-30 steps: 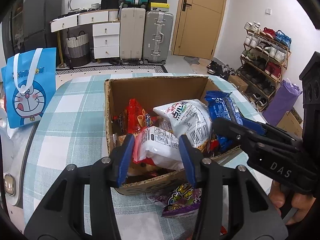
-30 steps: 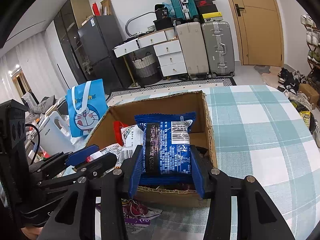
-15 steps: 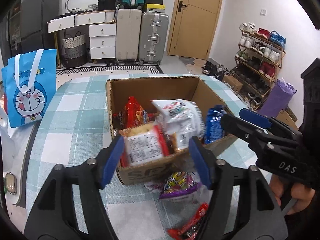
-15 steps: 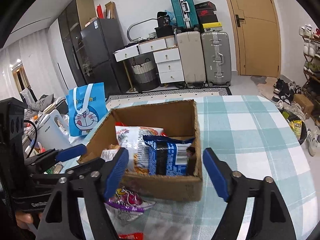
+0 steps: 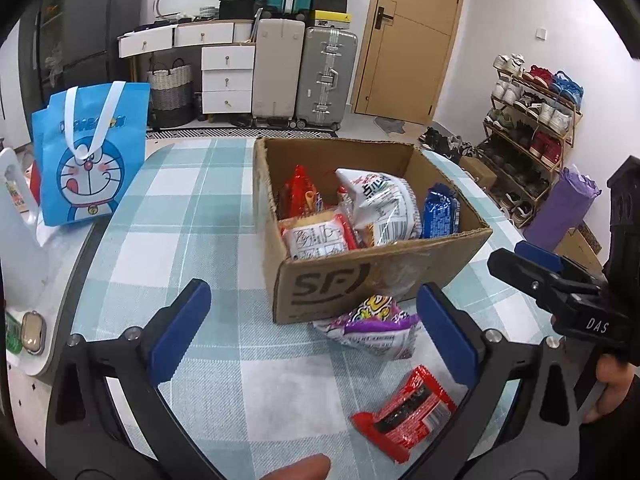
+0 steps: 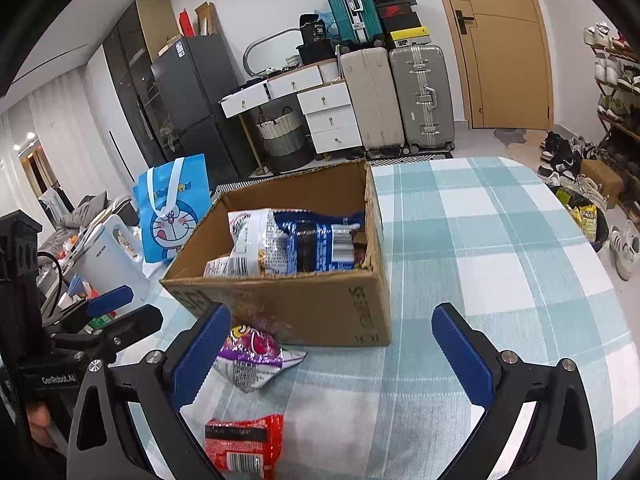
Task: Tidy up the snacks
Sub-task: 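Withdraw both tools from the box toward the remaining snacks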
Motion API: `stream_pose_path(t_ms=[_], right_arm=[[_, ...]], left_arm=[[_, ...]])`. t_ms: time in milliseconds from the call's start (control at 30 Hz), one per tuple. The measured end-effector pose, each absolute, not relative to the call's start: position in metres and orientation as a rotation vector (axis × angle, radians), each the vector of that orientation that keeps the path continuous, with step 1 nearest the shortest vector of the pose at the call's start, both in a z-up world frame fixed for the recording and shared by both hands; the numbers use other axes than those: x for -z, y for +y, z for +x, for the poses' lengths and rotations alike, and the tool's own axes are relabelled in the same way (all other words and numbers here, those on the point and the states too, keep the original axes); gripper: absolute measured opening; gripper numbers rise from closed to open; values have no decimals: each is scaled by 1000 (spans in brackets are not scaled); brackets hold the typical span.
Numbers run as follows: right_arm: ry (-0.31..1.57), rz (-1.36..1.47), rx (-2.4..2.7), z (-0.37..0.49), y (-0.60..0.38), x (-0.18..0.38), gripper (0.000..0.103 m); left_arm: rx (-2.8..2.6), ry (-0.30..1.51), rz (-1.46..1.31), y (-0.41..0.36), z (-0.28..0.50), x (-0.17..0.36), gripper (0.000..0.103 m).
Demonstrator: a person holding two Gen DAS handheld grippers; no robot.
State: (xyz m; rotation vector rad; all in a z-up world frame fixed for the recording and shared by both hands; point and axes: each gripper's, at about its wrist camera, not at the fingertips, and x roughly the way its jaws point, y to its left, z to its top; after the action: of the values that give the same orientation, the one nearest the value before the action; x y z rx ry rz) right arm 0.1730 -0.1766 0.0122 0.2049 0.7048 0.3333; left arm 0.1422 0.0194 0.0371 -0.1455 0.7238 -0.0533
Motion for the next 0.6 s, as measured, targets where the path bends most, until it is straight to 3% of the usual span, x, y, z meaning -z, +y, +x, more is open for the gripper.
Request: stream_pose_path(t_ms=[600], right_arm=[[807,171,-359,140,-164,22,102]], left_arm=[[12,796,-151,32,102,-10,102]])
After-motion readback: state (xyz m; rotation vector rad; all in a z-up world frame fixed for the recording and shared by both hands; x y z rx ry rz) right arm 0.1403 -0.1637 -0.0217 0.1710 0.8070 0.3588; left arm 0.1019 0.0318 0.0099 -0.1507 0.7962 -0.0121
